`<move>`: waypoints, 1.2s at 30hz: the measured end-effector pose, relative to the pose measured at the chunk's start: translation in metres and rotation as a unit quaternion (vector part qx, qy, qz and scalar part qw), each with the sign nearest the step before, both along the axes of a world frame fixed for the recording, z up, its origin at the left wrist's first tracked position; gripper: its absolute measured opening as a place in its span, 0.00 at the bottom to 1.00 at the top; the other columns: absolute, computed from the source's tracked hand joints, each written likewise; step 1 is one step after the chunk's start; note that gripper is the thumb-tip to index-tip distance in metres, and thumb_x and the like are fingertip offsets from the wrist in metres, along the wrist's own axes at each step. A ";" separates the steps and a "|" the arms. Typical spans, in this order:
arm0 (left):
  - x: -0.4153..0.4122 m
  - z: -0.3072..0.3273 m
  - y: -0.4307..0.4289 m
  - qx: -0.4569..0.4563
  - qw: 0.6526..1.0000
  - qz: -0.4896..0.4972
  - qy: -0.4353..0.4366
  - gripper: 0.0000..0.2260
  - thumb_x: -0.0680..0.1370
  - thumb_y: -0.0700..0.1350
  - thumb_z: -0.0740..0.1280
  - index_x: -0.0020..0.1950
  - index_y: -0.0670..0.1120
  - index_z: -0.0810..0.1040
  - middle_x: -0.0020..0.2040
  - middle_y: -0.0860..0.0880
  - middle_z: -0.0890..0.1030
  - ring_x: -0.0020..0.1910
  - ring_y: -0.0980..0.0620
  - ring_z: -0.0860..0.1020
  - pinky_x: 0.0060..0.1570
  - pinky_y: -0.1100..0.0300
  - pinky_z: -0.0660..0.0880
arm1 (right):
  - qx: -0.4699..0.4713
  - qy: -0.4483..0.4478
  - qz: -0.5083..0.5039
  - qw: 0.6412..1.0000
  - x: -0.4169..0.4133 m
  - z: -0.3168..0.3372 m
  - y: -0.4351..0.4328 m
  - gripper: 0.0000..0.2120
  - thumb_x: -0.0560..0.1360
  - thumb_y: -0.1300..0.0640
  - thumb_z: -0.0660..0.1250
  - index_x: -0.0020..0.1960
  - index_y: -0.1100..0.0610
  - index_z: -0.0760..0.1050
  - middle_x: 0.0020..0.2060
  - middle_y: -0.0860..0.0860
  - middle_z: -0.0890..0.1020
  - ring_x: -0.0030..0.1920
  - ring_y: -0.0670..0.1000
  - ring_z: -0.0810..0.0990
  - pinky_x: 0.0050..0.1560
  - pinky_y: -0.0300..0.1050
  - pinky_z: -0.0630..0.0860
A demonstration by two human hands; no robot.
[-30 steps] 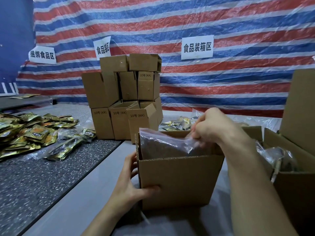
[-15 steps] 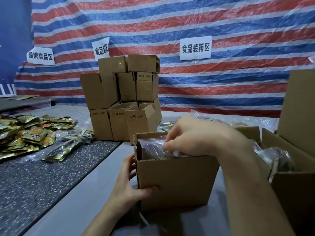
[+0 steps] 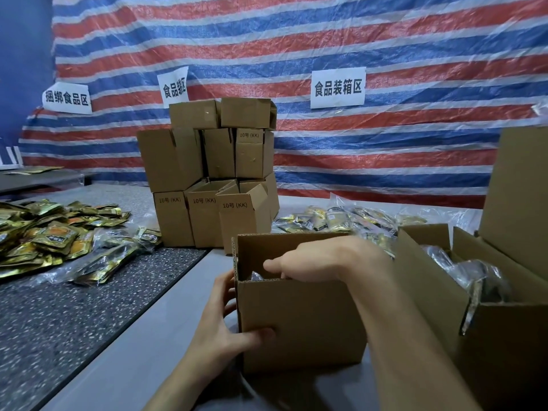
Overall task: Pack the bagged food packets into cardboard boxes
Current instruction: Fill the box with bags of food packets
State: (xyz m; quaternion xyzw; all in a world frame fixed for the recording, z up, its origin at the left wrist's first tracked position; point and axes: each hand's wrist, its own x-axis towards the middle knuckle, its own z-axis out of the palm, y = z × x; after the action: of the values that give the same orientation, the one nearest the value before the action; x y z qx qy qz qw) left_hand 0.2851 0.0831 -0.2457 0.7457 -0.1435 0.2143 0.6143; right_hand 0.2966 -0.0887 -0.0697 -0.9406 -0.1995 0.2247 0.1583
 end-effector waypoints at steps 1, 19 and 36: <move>0.000 0.001 0.000 0.003 1.000 0.000 0.001 0.43 0.55 0.53 0.81 0.69 0.58 0.72 0.59 0.55 0.82 0.60 0.53 0.80 0.53 0.66 0.76 | 0.008 0.025 0.005 1.000 -0.001 0.000 0.001 0.22 0.87 0.47 0.51 0.72 0.58 0.73 0.68 0.56 0.78 0.60 0.45 0.80 0.54 0.33 0.73; 0.008 -0.002 0.007 -0.110 0.993 0.031 0.031 0.44 0.51 0.55 0.81 0.66 0.48 0.76 0.55 0.44 0.85 0.55 0.43 0.83 0.53 0.47 0.79 | 0.235 -0.220 -0.075 0.944 0.015 0.003 -0.014 0.28 0.81 0.34 0.56 0.58 0.57 0.81 0.53 0.56 0.84 0.52 0.54 0.83 0.58 0.56 0.79; 0.011 -0.003 0.018 -0.218 0.975 0.037 0.029 0.42 0.53 0.51 0.81 0.67 0.56 0.76 0.62 0.46 0.83 0.59 0.39 0.82 0.60 0.31 0.75 | 0.673 0.056 -0.453 0.582 0.136 -0.097 -0.033 0.23 0.77 0.59 0.62 0.71 0.61 0.69 0.73 0.59 0.71 0.72 0.59 0.71 0.67 0.54 0.71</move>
State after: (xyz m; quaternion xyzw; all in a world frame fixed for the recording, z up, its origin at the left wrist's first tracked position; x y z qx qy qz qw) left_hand 0.2961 0.1008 -0.2488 0.6045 -0.0478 0.2407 0.7578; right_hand 0.4323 -0.1216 -0.1663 -0.5184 0.1675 -0.0231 0.8383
